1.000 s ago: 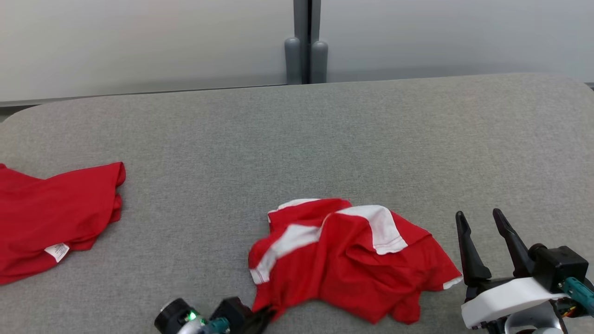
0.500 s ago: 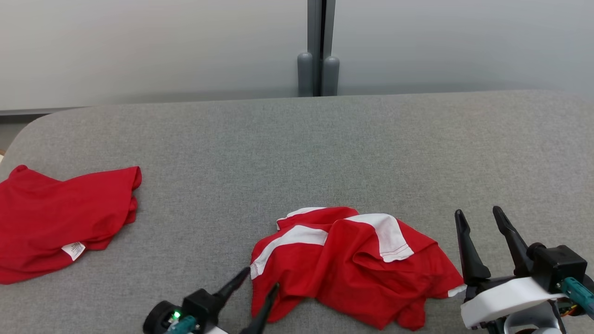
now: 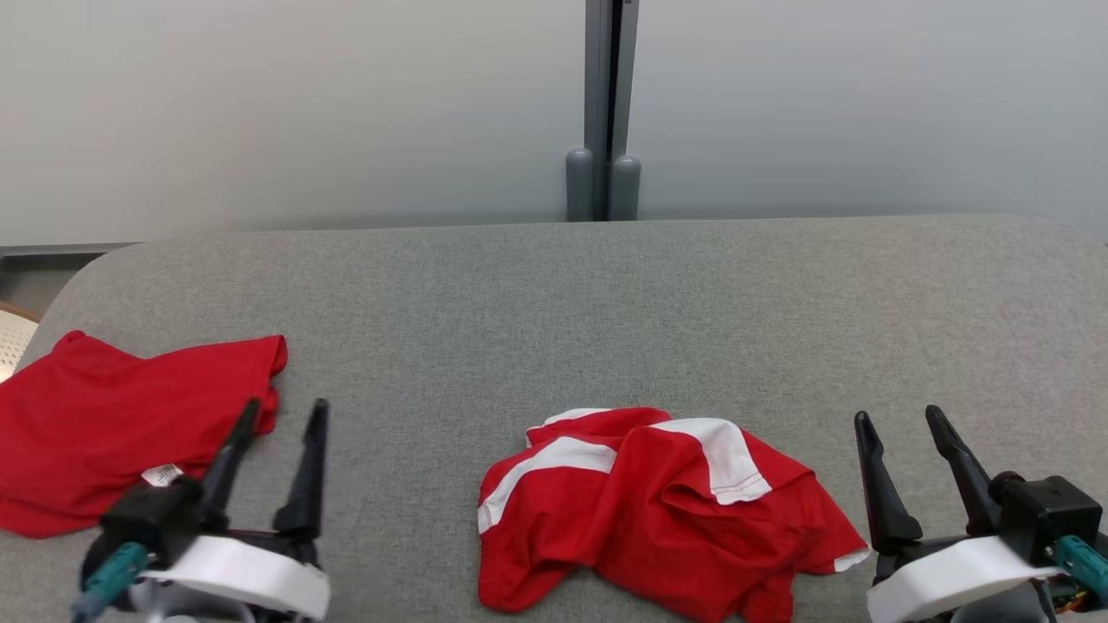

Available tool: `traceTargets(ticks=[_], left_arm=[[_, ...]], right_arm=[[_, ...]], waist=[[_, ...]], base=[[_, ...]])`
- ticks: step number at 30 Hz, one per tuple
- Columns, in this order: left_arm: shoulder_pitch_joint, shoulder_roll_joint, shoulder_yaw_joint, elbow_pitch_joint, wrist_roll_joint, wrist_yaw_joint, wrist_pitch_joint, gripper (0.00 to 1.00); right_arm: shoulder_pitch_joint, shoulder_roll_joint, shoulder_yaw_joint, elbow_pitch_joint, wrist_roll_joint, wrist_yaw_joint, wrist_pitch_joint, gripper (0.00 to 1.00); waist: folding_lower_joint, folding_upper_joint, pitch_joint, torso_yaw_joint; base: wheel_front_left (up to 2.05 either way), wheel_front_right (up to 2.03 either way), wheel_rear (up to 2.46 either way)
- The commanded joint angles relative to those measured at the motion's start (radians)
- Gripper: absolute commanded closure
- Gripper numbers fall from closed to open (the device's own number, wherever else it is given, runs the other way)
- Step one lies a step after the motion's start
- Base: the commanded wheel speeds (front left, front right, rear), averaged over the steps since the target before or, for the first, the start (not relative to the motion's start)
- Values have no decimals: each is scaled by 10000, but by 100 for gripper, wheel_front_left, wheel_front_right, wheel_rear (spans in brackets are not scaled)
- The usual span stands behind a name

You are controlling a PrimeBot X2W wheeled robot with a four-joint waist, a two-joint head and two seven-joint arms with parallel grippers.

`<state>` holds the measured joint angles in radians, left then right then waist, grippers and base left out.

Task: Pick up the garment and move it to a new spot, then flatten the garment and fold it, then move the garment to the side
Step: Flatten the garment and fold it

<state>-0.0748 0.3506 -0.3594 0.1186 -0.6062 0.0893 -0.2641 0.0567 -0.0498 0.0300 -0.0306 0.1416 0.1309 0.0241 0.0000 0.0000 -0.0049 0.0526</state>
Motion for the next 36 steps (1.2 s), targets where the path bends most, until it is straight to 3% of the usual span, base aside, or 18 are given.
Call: traceTargets(ticks=[1, 8, 13, 22, 36], left_arm=[[159, 90, 320, 50, -40, -18, 3, 0], [747, 385, 1206, 201, 256, -285, 1, 0], [874, 369, 1098, 203, 432, -459, 0, 0], [779, 349, 890, 41, 623, -326, 74, 0], [330, 274, 565, -333, 693, -340, 350, 0]], right_arm=[[52, -21, 26, -91, 24, -3, 70, 0], [243, -22, 60, -227, -9, -3, 195, 0], [318, -22, 24, -282, -24, -3, 265, 0], [318, -22, -8, -274, 43, -3, 330, 0], [258, -696, 2843, 1023, 269, -5, 2172, 0]], waist=[[0, 0, -32, 2], [0, 0, -186, 48], [0, 0, -228, 83], [0, 0, -225, 85], [0, 0, 258, 331]], base=[[0, 0, 0], [0, 0, 0], [0, 0, 0], [0, 0, 0], [0, 0, 0]])
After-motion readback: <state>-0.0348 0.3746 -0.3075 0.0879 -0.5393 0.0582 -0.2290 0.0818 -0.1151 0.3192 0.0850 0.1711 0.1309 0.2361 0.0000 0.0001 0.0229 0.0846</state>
